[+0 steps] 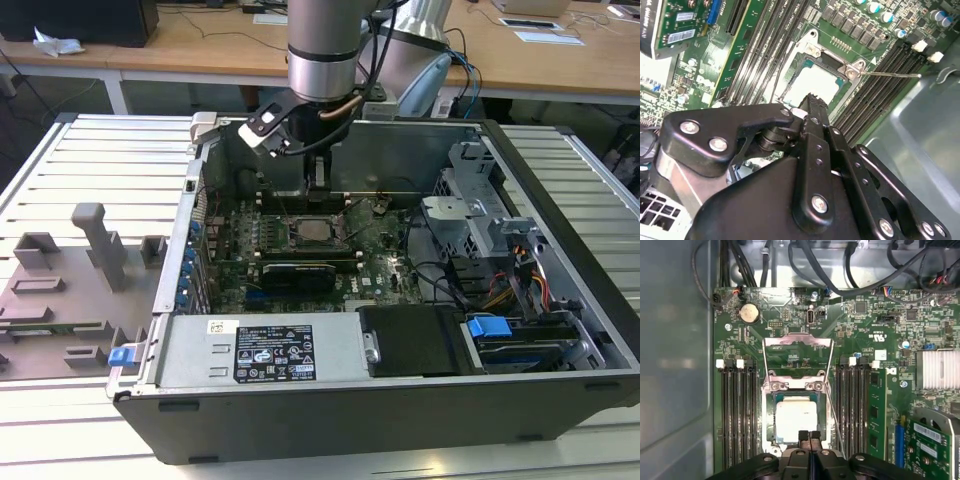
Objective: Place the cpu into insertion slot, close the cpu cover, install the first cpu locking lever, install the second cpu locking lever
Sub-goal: 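Place the cpu into insertion slot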
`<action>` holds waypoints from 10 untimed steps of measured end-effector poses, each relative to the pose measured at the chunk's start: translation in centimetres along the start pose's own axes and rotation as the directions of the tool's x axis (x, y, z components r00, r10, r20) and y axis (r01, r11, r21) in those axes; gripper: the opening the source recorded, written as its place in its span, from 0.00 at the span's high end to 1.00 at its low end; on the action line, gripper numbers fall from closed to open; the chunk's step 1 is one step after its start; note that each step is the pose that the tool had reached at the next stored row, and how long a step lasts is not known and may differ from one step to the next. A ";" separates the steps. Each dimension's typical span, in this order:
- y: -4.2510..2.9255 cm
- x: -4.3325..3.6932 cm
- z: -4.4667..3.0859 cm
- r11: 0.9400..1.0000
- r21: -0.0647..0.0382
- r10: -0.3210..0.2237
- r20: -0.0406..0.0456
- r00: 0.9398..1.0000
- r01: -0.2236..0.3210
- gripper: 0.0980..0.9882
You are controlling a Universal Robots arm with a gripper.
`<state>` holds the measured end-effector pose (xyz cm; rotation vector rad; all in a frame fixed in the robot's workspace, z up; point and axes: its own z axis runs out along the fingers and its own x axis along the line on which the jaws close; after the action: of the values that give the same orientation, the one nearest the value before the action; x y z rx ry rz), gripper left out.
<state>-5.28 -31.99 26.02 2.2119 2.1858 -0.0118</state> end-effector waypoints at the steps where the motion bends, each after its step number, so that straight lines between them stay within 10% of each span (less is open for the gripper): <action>1: 0.00 -0.01 -0.22 1.000 0.000 0.000 0.000 1.000 0.000 0.99; 10: 0.02 -0.03 -0.96 1.000 0.000 0.000 0.000 1.000 0.000 0.99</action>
<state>-5.28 -31.99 26.98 2.2119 2.1858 -0.0121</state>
